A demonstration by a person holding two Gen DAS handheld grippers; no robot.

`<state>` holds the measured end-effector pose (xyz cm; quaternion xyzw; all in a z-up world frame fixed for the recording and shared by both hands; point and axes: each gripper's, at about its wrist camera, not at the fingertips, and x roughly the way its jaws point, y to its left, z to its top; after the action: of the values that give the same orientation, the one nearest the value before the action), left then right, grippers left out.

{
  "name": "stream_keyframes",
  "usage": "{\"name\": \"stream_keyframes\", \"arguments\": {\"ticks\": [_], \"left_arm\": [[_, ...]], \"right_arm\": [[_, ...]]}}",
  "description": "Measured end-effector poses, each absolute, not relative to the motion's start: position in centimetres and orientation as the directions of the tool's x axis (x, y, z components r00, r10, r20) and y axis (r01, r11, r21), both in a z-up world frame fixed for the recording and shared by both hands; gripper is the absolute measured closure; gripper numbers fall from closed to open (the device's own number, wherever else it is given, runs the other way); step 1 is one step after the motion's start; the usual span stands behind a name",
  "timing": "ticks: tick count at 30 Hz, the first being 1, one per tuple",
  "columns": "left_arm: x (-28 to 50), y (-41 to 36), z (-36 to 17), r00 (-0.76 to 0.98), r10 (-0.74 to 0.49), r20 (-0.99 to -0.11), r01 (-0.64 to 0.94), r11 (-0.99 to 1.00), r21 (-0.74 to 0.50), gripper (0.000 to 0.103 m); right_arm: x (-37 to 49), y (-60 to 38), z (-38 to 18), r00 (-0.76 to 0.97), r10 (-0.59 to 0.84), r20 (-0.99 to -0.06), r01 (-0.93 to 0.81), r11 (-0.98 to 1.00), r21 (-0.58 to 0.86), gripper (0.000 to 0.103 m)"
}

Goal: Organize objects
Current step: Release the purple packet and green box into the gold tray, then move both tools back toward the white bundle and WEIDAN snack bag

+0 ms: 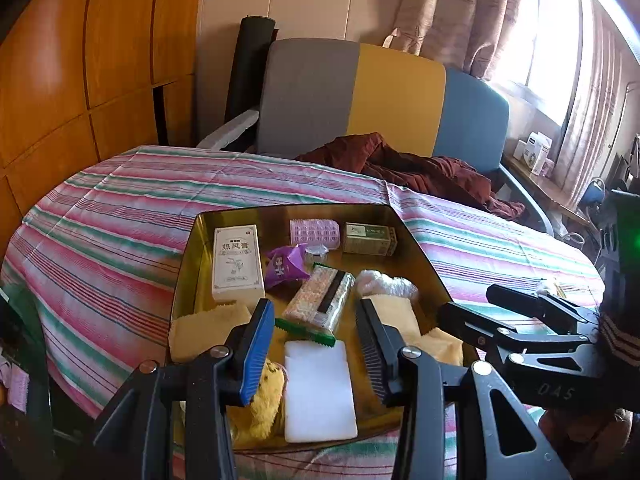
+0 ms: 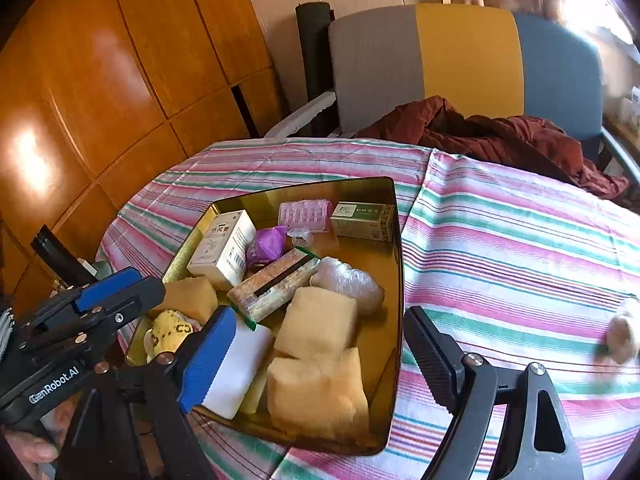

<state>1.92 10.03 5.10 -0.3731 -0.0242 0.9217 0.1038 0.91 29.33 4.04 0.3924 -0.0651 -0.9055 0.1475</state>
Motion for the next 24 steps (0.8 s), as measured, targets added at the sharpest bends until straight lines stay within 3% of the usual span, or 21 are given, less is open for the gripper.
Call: {"name": "stream_keyframes", "arguments": {"ticks": [24], "left_arm": [[4.2,13.9,4.9,-0.665,0.266,-0.698,-0.296,-0.952,-0.08,0.061]], "right_arm": [[4.0,34.0,3.9,-0.688,-0.241,-0.684,0.121,-0.968,0.219,0.015]]}}
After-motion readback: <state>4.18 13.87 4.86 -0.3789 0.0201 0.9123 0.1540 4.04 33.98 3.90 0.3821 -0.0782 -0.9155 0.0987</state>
